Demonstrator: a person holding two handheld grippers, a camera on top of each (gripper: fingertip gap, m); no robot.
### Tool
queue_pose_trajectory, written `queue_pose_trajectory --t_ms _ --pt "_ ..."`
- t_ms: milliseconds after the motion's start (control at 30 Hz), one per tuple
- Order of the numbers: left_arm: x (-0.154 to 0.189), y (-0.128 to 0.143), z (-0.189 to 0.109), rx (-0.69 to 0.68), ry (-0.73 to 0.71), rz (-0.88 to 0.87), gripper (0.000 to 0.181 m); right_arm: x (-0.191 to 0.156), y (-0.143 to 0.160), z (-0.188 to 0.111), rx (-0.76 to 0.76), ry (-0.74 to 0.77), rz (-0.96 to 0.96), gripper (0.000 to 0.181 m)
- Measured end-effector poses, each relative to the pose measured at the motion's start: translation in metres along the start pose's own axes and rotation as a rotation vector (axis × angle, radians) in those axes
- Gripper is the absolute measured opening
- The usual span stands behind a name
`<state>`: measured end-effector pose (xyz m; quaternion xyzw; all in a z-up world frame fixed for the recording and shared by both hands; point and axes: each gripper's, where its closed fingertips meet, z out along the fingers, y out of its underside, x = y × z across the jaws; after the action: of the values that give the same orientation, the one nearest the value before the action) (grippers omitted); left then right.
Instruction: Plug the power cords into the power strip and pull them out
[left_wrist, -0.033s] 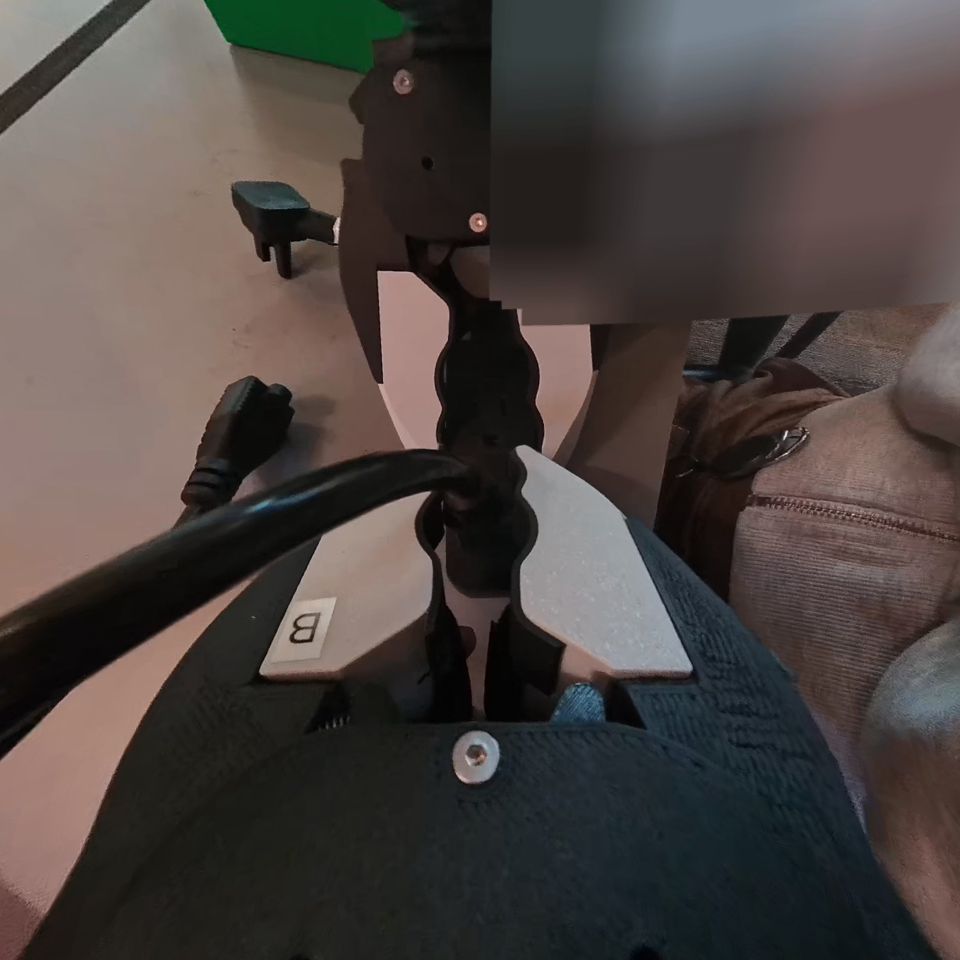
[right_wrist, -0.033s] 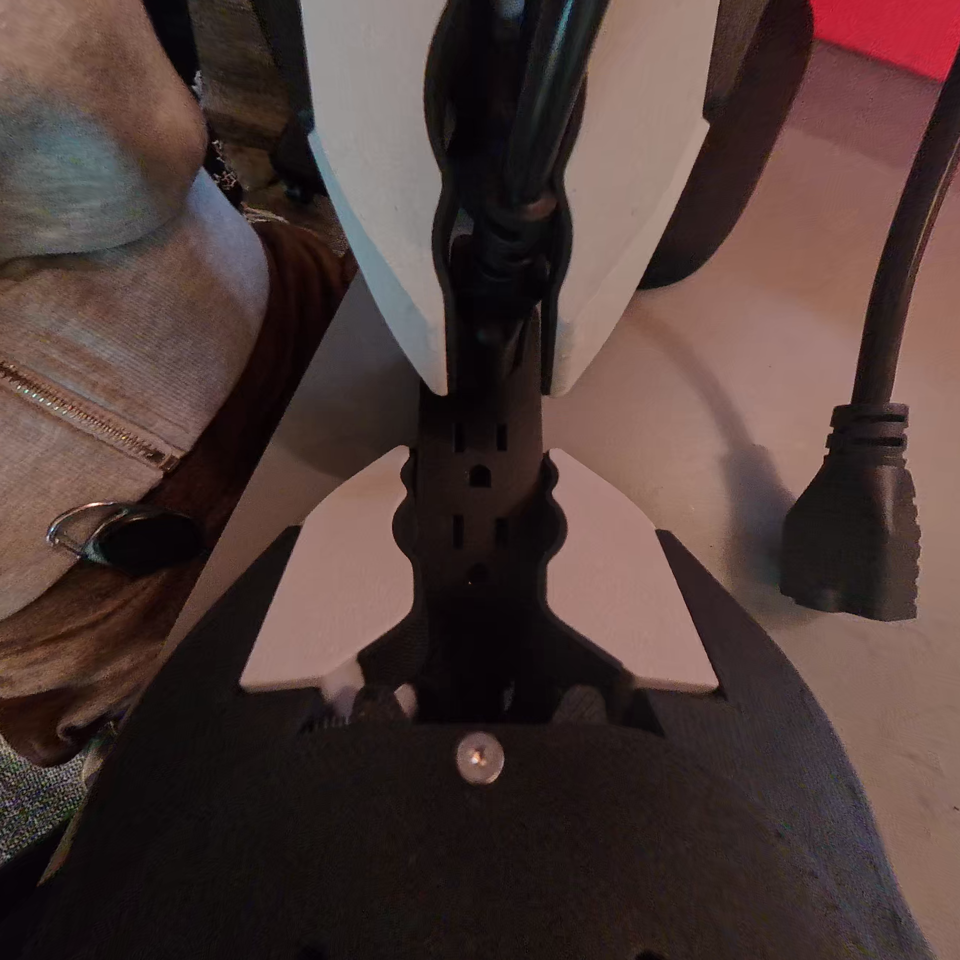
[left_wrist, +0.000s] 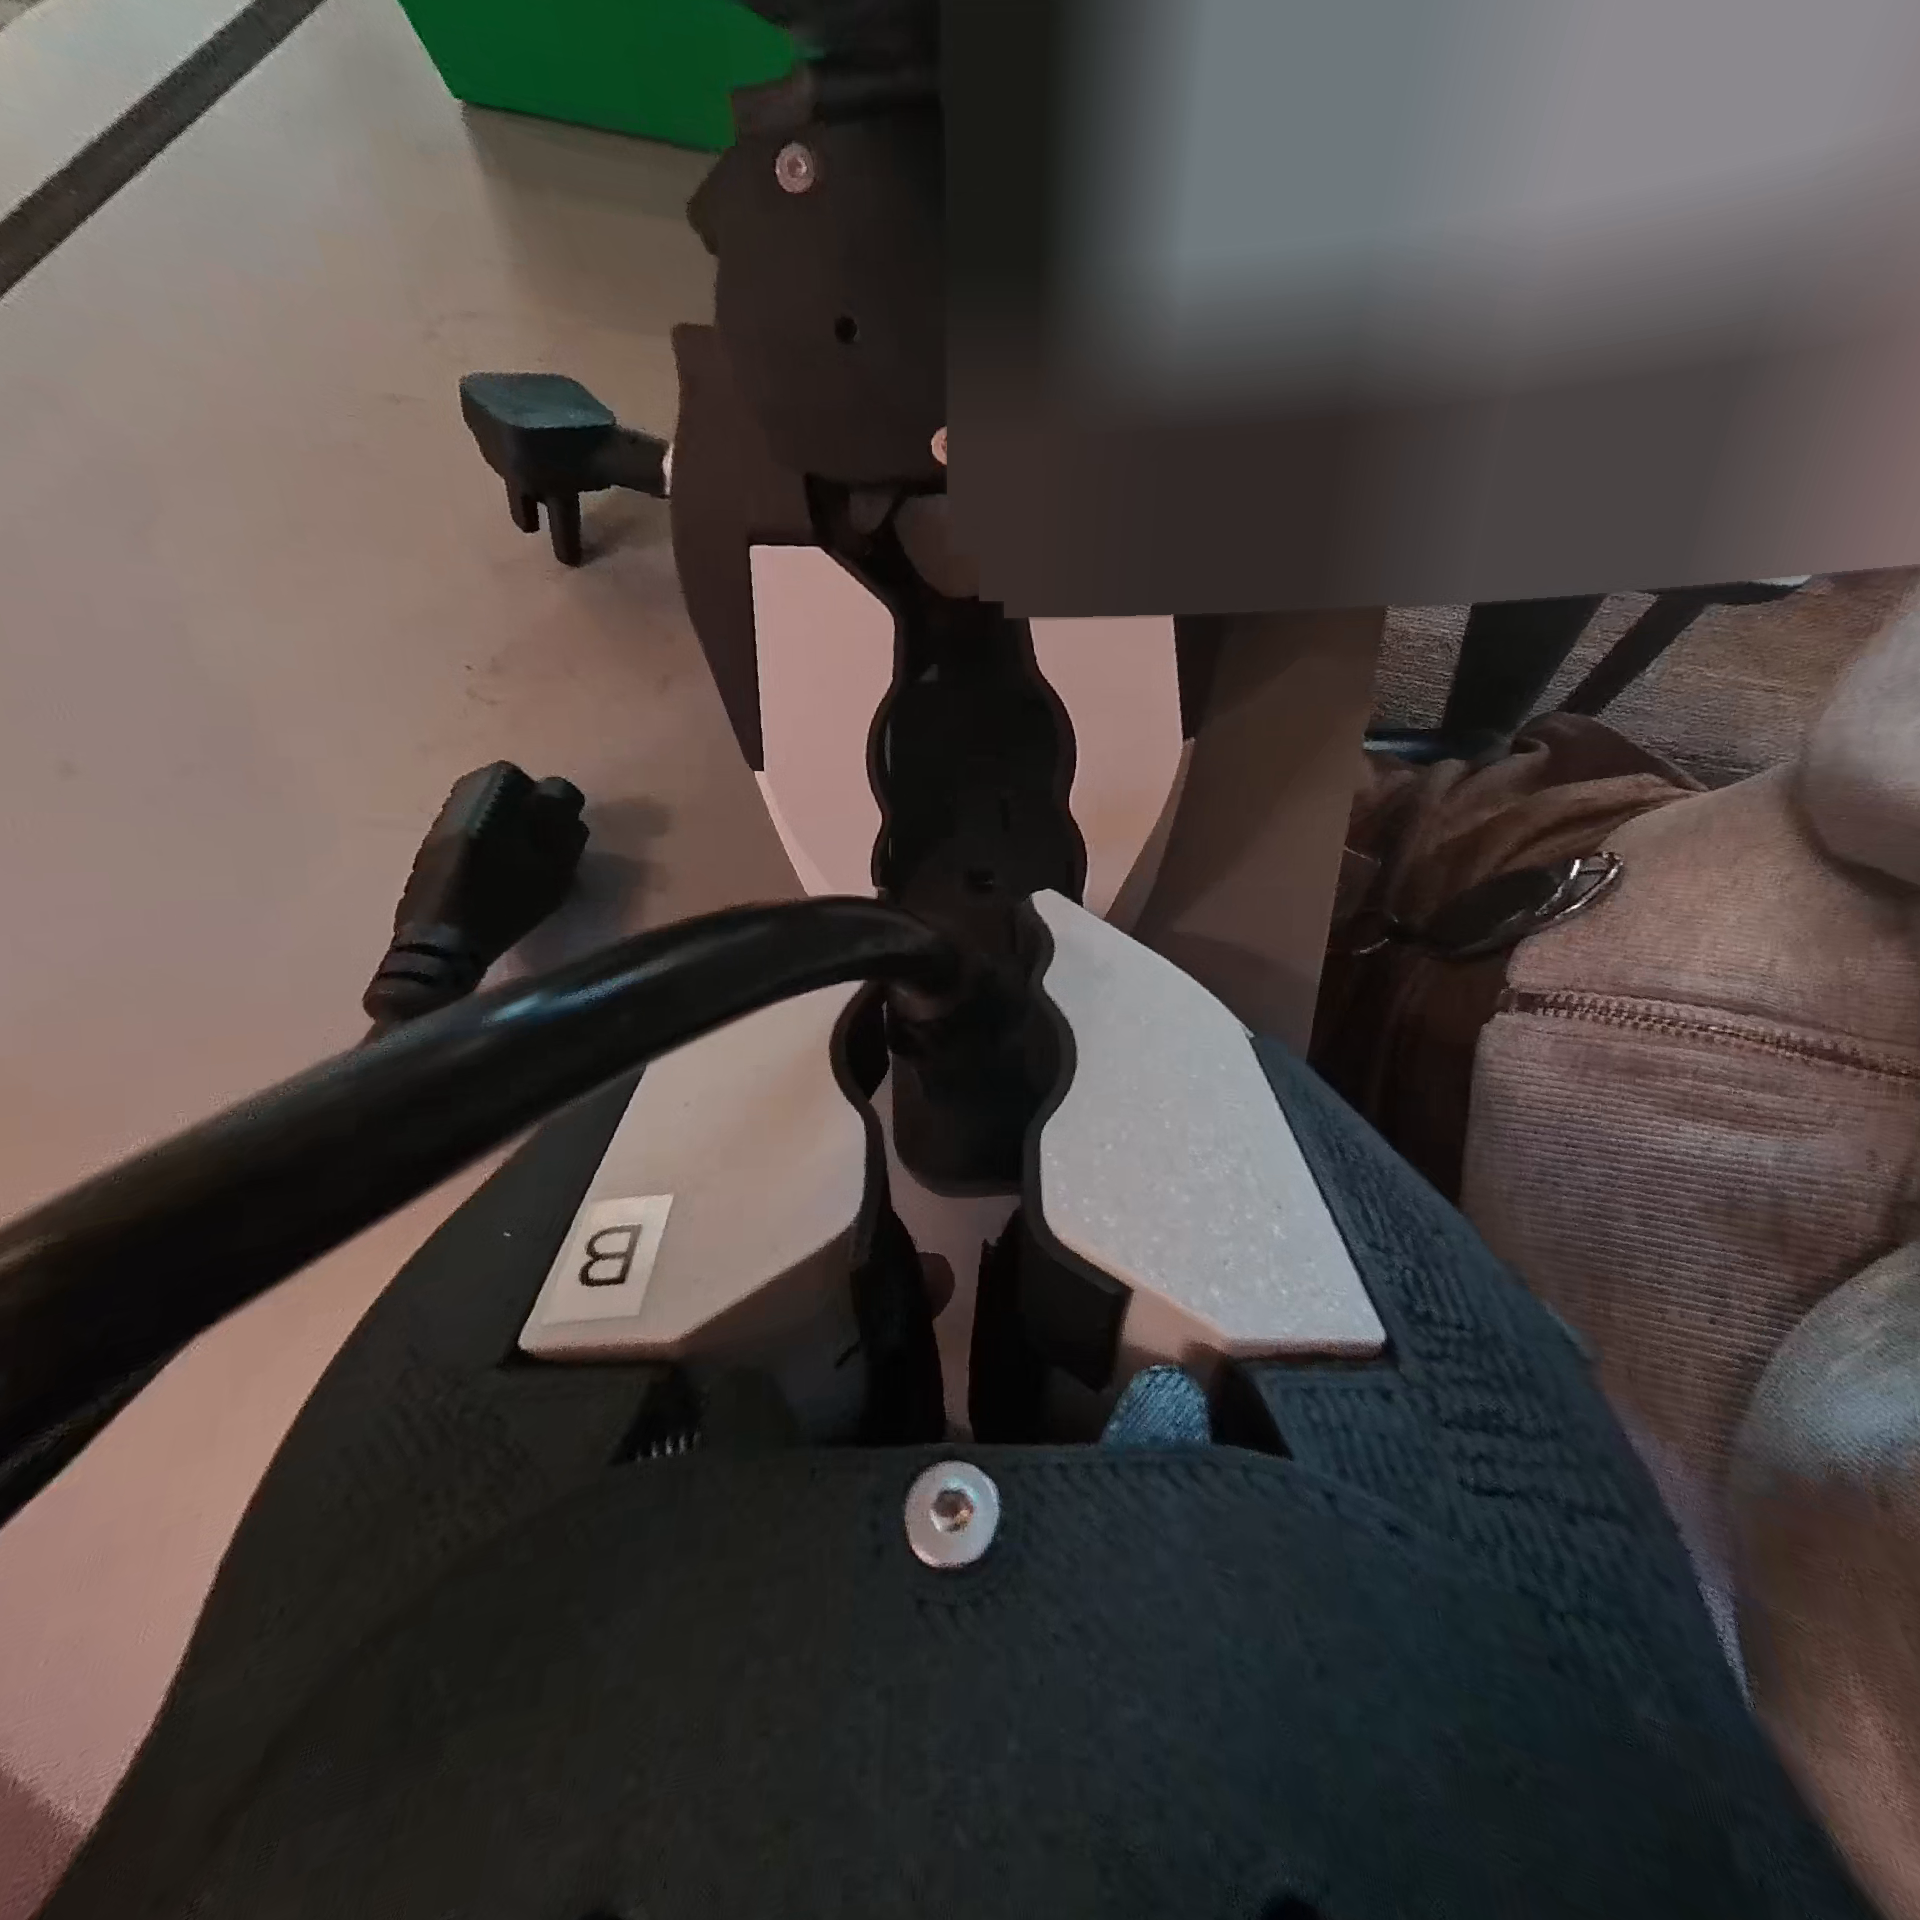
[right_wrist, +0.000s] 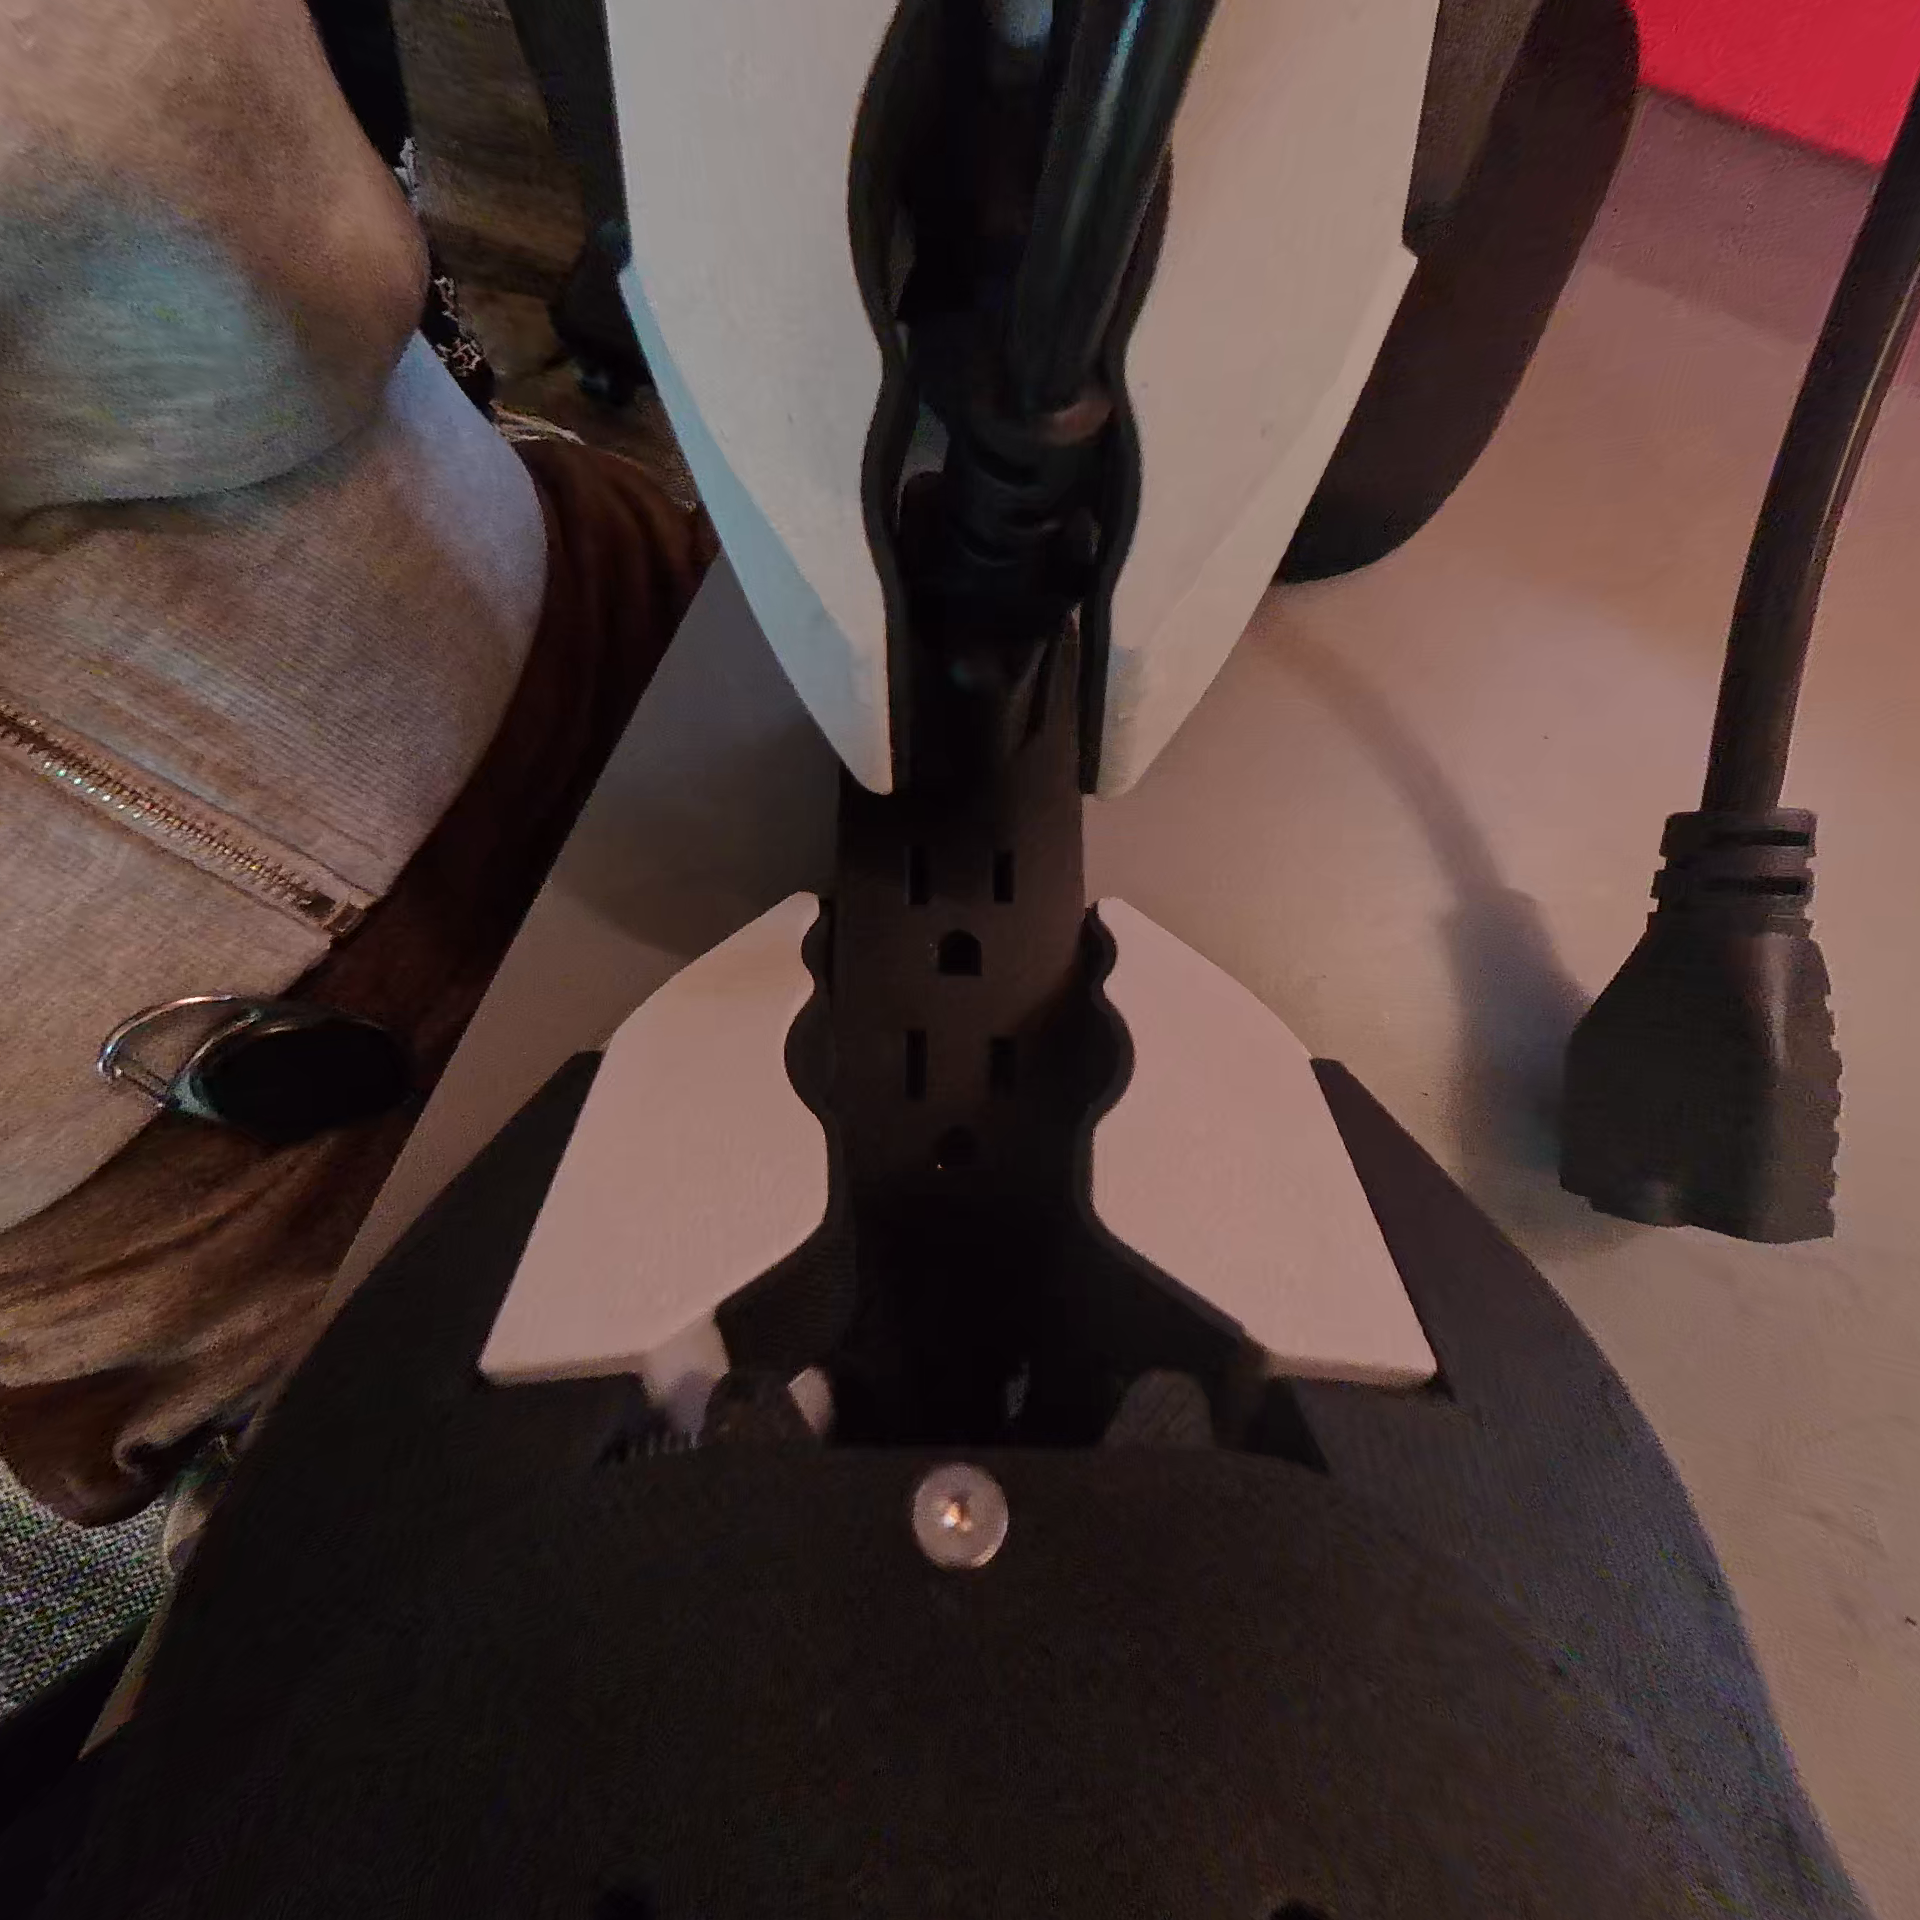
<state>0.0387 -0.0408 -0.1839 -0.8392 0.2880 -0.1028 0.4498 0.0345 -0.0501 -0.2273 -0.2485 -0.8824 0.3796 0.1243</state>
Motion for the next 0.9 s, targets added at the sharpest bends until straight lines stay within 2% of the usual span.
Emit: queue_pose_trajectory --t_ms 100,200,367,833,900 --pt "-0.001 0.002 0.001 0.017 -0.008 -0.008 0.022 0.000 -0.011 -0.006 0.066 -0.003 0.019 0.055" --pt "-0.002 0.003 -0.001 0.027 -0.010 -0.008 0.021 0.002 -0.027 -0.012 0.153 -0.004 0.034 0.053" --pt "-0.001 0.003 0.000 0.033 -0.010 0.002 0.021 0.003 -0.022 0.000 0.072 0.016 0.019 0.043" --pt "-0.001 0.000 0.003 -0.027 -0.009 -0.009 0.019 0.002 -0.020 0.000 0.065 0.023 0.005 0.044" --pt "-0.003 0.001 0.000 -0.001 -0.001 -0.045 0.020 0.003 -0.020 0.001 0.070 0.033 0.012 0.044"
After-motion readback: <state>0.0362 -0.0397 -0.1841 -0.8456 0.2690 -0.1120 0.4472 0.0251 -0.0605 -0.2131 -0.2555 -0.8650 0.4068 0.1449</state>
